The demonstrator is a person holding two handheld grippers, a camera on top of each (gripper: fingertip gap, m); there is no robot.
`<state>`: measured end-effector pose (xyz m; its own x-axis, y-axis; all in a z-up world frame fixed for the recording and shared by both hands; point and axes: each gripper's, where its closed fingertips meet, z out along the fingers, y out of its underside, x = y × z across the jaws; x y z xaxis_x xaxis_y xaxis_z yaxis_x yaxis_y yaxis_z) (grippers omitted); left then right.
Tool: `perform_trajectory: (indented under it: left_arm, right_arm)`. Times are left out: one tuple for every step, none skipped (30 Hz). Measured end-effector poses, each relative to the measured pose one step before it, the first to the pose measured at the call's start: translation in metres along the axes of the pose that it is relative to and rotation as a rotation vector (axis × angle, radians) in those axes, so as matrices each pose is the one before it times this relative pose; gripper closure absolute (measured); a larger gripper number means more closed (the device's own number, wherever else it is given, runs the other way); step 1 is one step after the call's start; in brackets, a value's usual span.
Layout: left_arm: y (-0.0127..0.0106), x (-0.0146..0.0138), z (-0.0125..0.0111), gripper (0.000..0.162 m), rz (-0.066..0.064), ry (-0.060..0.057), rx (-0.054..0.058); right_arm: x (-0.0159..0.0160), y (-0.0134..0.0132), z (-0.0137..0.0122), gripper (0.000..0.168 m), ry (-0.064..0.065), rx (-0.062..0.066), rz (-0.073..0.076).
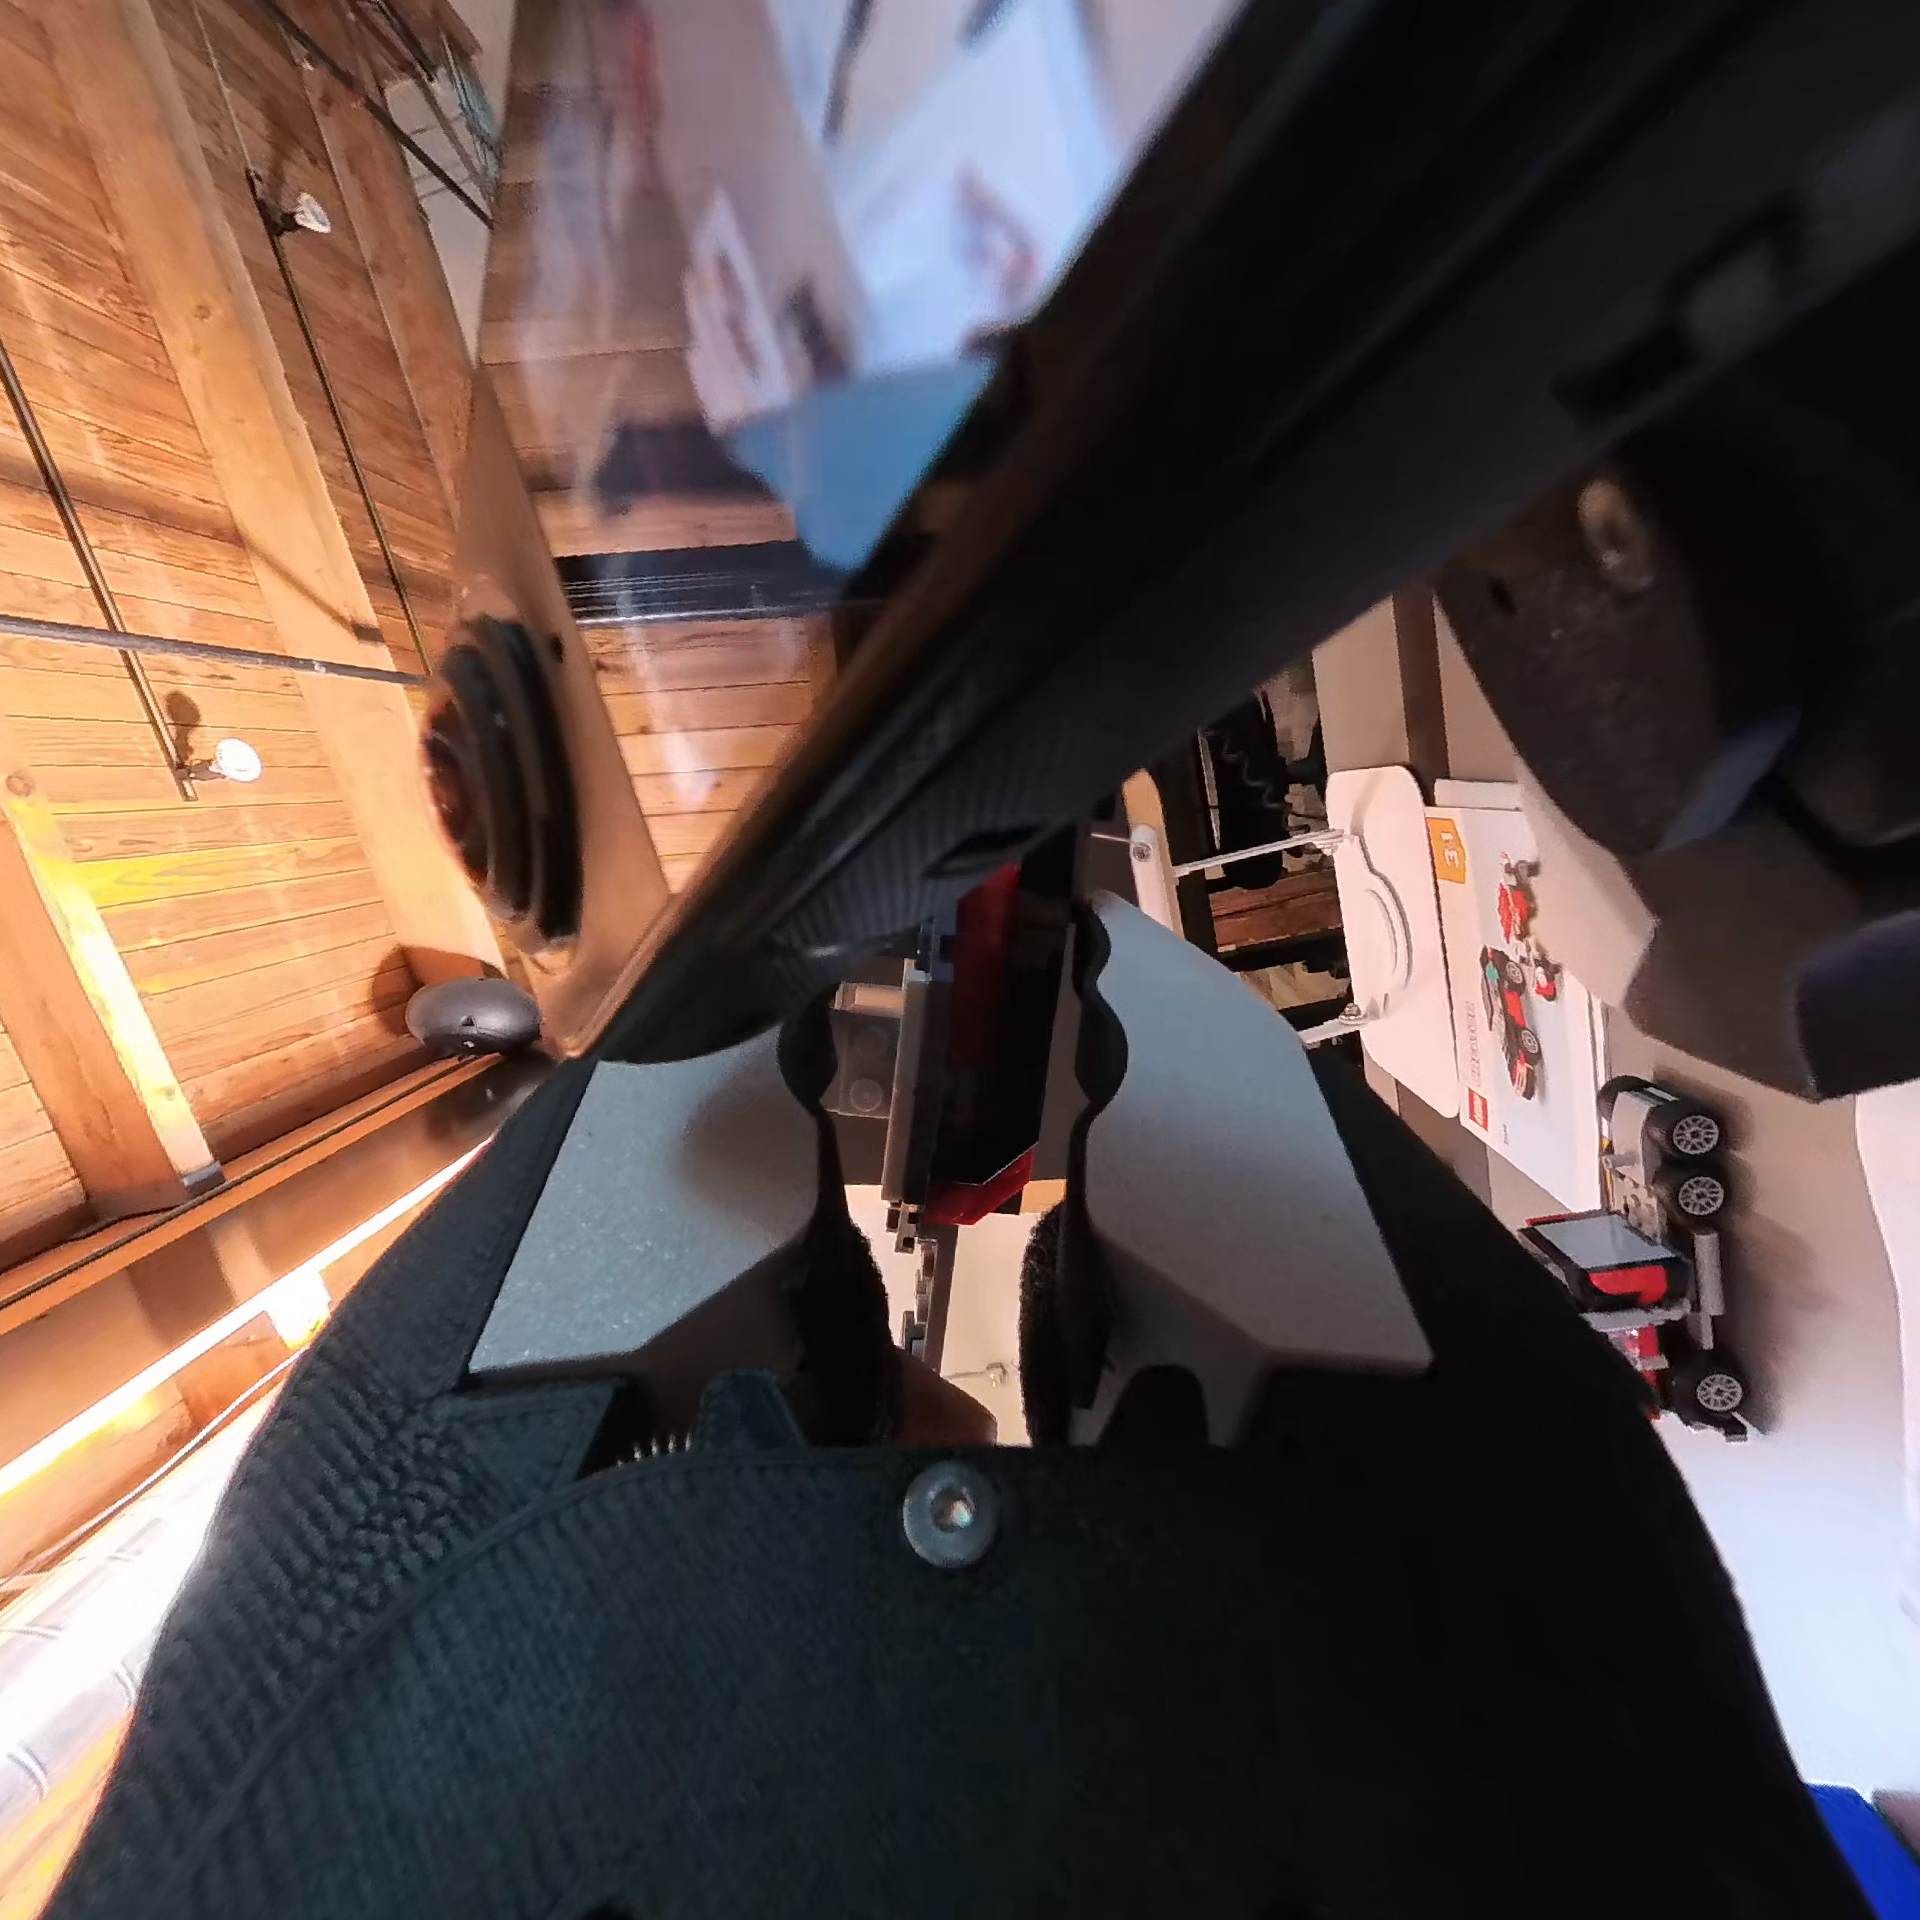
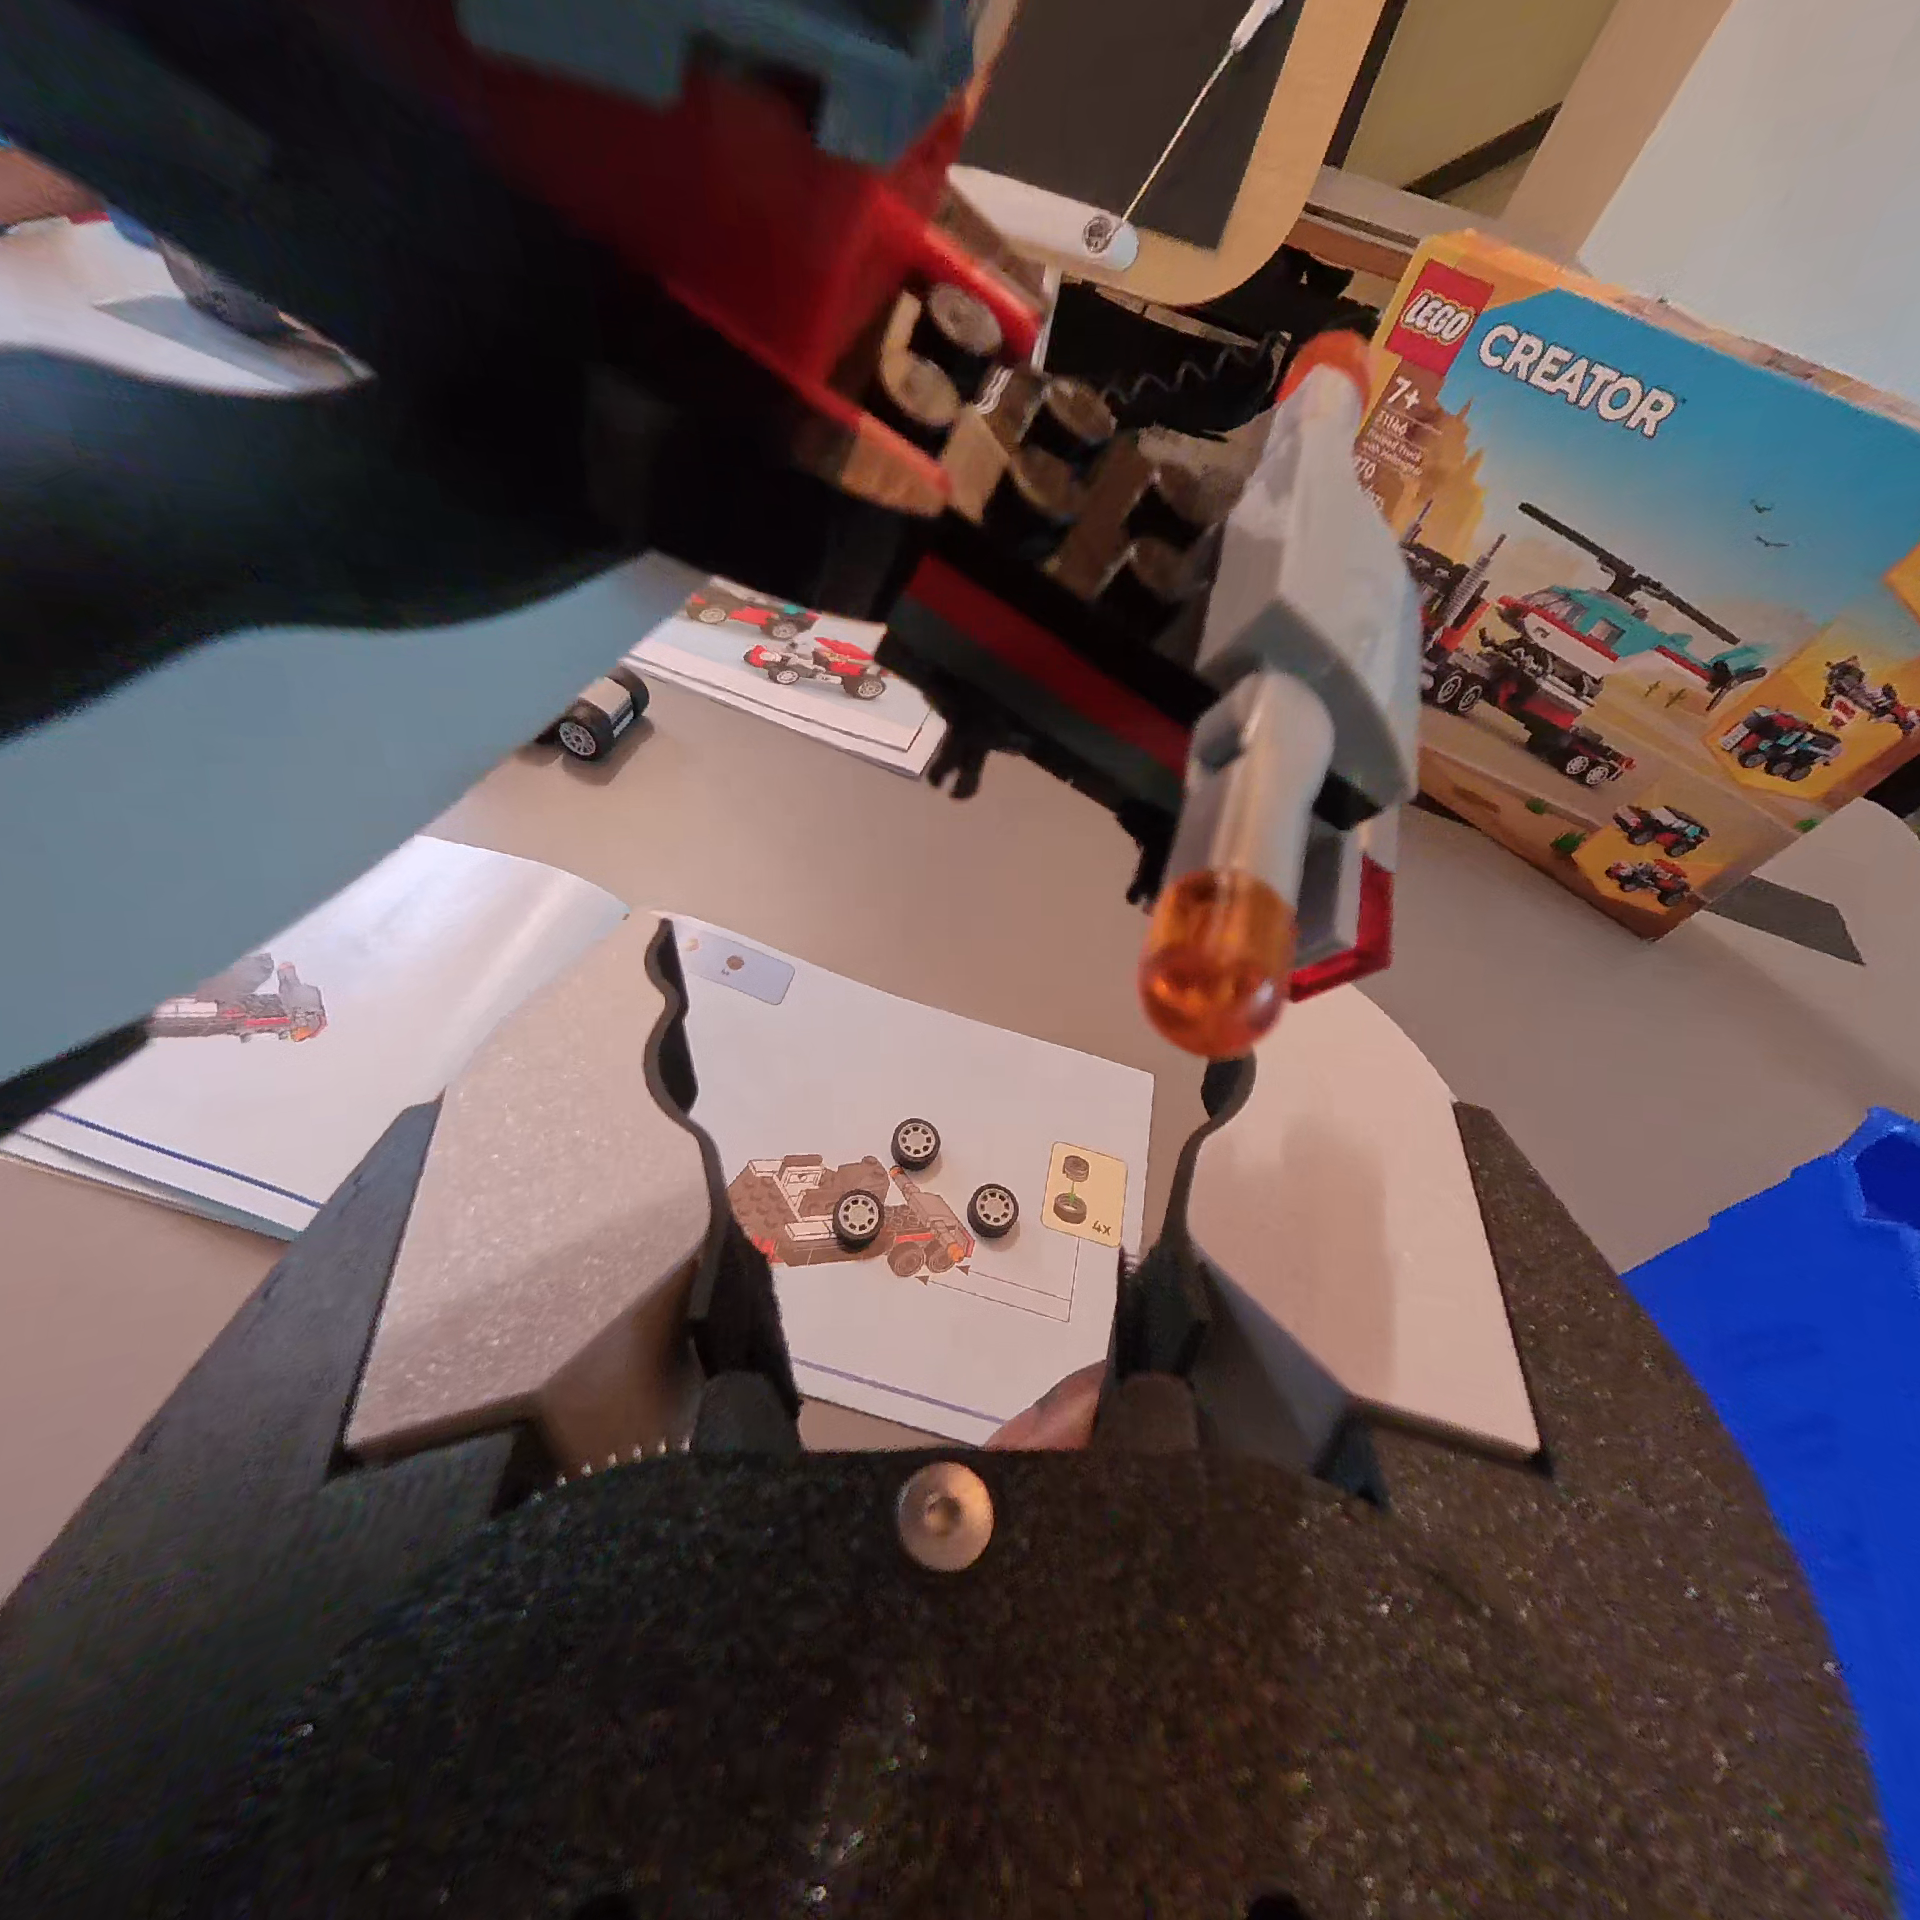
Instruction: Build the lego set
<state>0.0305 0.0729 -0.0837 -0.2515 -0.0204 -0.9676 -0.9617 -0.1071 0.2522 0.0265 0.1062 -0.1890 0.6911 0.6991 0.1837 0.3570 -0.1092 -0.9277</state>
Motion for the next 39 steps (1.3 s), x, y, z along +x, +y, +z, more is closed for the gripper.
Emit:
perform_trajectory:
  left_arm:
    - [-0.00011, 0.00087, 0.00032, 0.118, -0.0001, 0.0007, -0.001]
    - [0.00006, 0.00082, 0.00033, 0.118, -0.0035, 0.0024, -0.0022]
    - [0.0005, 0.00068, 0.00038, 0.118, -0.0058, 0.0021, -0.0045]
    - [0.00062, 0.00095, 0.00061, 0.119, -0.0084, 0.0031, -0.0065]
    - [0.00033, 0.00092, 0.00054, 0.119, -0.0097, 0.0025, -0.0057]
    - [0.00009, 0.00123, 0.0006, 0.119, -0.0113, 0.0029, -0.0059]
    - [-0.00019, 0.00131, 0.00044, 0.118, -0.0129, 0.0035, -0.005]
    - [-0.00051, 0.0017, 0.00021, 0.118, -0.0127, 0.0043, -0.0025]
    - [-0.00106, 0.00127, -0.00004, 0.119, -0.0097, 0.0016, 0.0023]
    - [-0.00084, 0.00078, 0.00001, 0.119, -0.0073, -0.0009, 0.0012]
    - [-0.00037, 0.00084, 0.00013, 0.119, -0.0068, 0.0014, -0.0025]
    - [-0.00026, 0.00089, 0.00022, 0.118, -0.007, 0.0021, -0.0017]
    - [-0.00029, 0.00046, 0.00022, 0.118, -0.0049, 0.0006, -0.0005]
    - [-0.00006, 0.00012, 0.0002, 0.119, -0.0041, -0.0028, 0.0]
    - [0.00025, -0.00012, 0.00013, 0.118, -0.0046, -0.0019, -0.0012]
    - [0.0005, -0.00013, 0.00018, 0.118, -0.0066, -0.0002, -0.002]
    - [0.00055, -0.00036, 0.00005, 0.118, -0.0075, -0.0011, -0.0013]
    - [0.00066, -0.00036, 0.00007, 0.118, -0.0069, -0.0015, -0.0024]
    - [0.00057, -0.00022, 0.0002, 0.118, -0.0067, -0.0011, -0.0019]
    - [0.00035, -0.00002, -0.00002, 0.119, -0.0076, -0.0007, -0.0008]
    - [0.0001, -0.00005, -0.00012, 0.119, -0.0065, -0.0009, -0.0003]
    - [-0.00011, 0.00031, -0.00027, 0.119, -0.0059, 0.0, 0.0006]
    - [-0.00019, 0.00051, -0.00013, 0.119, -0.0072, 0.0024, 0.0012]
    - [0.00002, 0.00066, -0.00019, 0.119, -0.0061, 0.0025, 0.0001]
    - [0.00032, 0.00066, -0.00002, 0.119, -0.0046, 0.0025, -0.0018]
    - [0.00029, 0.00052, -0.00011, 0.118, -0.0042, 0.0016, -0.0006]
    - [0.00007, 0.00042, -0.00018, 0.119, -0.0023, 0.0003, 0.0012]
    - [0.00018, 0.0004, -0.00012, 0.118, -0.0009, 0.0009, -0.0006]
    - [0.00007, 0.00032, -0.00015, 0.118, -0.0003, 0.0022, 0.0005]
    - [-0.00058, 0.00017, -0.00004, 0.118, 0.0003, 0.0014, 0.005]
    - [-0.0004, 0.0003, 0.00005, 0.118, -0.0033, 0.0036, 0.0035]
    - [0.00014, 0.0005, 0.00029, 0.118, -0.0024, 0.0064, -0.0013]
    - [-0.00001, 0.00031, 0.00044, 0.118, -0.0037, 0.0066, 0.0008]
    - [-0.00037, 0.00078, 0.00024, 0.118, -0.0075, 0.0102, 0.005]
    - [-0.00025, 0.00138, 0.00024, 0.119, -0.0134, 0.0168, 0.0065]
    - [0.00057, 0.00084, -0.00009, 0.118, -0.0144, 0.0135, 0.0042]
    - [0.00112, 0.00056, -0.00006, 0.118, -0.0127, 0.0122, 0.0051]
    - [0.00108, 0.00178, 0.00002, 0.118, -0.0273, 0.0244, 0.0105]
    - [0.00185, 0.00215, 0.00011, 0.118, -0.0381, 0.0306, 0.0099]
  right_arm:
    - [-0.00057, 0.00108, 0.00057, 0.071, -0.0021, -0.0035, 0.0]
    - [-0.00049, 0.0009, 0.00044, 0.071, -0.0008, -0.0035, 0.0007]
    - [-0.00024, 0.00064, 0.0005, 0.071, -0.0005, -0.0028, 0.0013]
    - [-0.00016, 0.00039, 0.00036, 0.071, -0.0001, -0.0019, 0.0015]
    - [0.00037, 0.00042, 0.0004, 0.07, 0.0019, -0.003, 0.0018]
    - [0.0007, 0.00044, 0.00048, 0.07, 0.0035, -0.003, 0.003]
    - [0.00098, 0.00035, 0.00046, 0.069, 0.0032, -0.0023, 0.0055]
    - [0.00053, 0.00003, 0.00049, 0.069, 0.0003, -0.0004, 0.0058]
    - [0.0004, 0.00007, 0.00043, 0.069, -0.0009, 0.0002, 0.0033]
    - [0.00042, 0.00052, 0.00043, 0.069, 0.0016, -0.0031, 0.0002]
    - [0.00044, 0.00069, 0.00023, 0.068, 0.0026, -0.0034, -0.0015]
    - [0.00014, 0.0003, 0.00007, 0.068, 0.001, -0.001, 0.0003]
    - [-0.00021, 0.00006, 0.00005, 0.068, -0.0008, 0.0003, 0.0013]
    - [-0.00007, 0.00006, -0.00003, 0.068, -0.0002, -0.0004, 0.0007]
    - [0.00016, 0.00008, 0.00002, 0.068, 0.0008, -0.0007, 0.0001]
    - [0.00051, 0.00005, -0.00001, 0.068, 0.0016, -0.0009, 0.0009]
    - [0.00046, 0.00016, 0.00014, 0.068, 0.0007, -0.0013, 0.0017]
    - [0.00046, 0.00012, 0.00012, 0.068, 0.0003, -0.0007, 0.002]
    - [0.00057, 0.00012, 0.00002, 0.068, 0.0012, -0.0003, 0.002]
    - [0.00052, 0.00019, 0.00011, 0.068, 0.0011, -0.0004, 0.0014]
    - [0.0001, 0.00022, 0.00011, 0.068, -0.0005, -0.001, 0.0014]
    - [0.0, 0.00006, 0.00009, 0.068, -0.0007, -0.0007, 0.0007]
    - [-0.00013, 0.00014, 0.00003, 0.068, 0.0004, -0.0008, -0.0006]
    - [-0.00011, 0.0001, -0.00003, 0.068, 0.0002, -0.0012, -0.001]
    - [-0.00007, 0.00016, 0.00004, 0.068, -0.0001, -0.0008, -0.0005]
    - [-0.00013, 0.00004, 0.0001, 0.068, -0.0003, 0.0001, 0.0]
    - [0.0004, 0.00023, 0.0, 0.068, 0.0021, -0.002, 0.0001]
    - [0.00014, -0.00008, 0.00002, 0.068, 0.0002, -0.0002, -0.0004]
    - [-0.00015, -0.00023, -0.00015, 0.068, -0.0012, 0.0007, 0.0005]
    - [-0.00044, -0.00011, -0.00007, 0.068, -0.0016, -0.0002, -0.0005]
    - [-0.00066, 0.00026, -0.00006, 0.069, -0.0019, -0.0012, -0.0025]
    - [-0.00074, 0.00069, 0.00001, 0.069, -0.0013, -0.0027, -0.002]
    - [-0.00076, 0.00077, 0.00004, 0.068, -0.0029, -0.0009, -0.0002]
    - [-0.00074, 0.00071, 0.00034, 0.068, -0.0055, 0.0005, 0.0023]
    - [-0.00085, 0.00082, 0.00073, 0.068, -0.0083, -0.0016, 0.0027]
    - [-0.00078, 0.0007, 0.00092, 0.069, -0.0099, -0.004, 0.0025]
    - [-0.00086, -0.00035, 0.00063, 0.069, -0.0097, -0.0004, 0.0018]
    - [-0.00089, -0.00104, 0.00027, 0.069, -0.0088, 0.0033, 0.0016]
    - [-0.00146, -0.00133, -0.00004, 0.069, -0.0105, 0.0034, 0.0001]
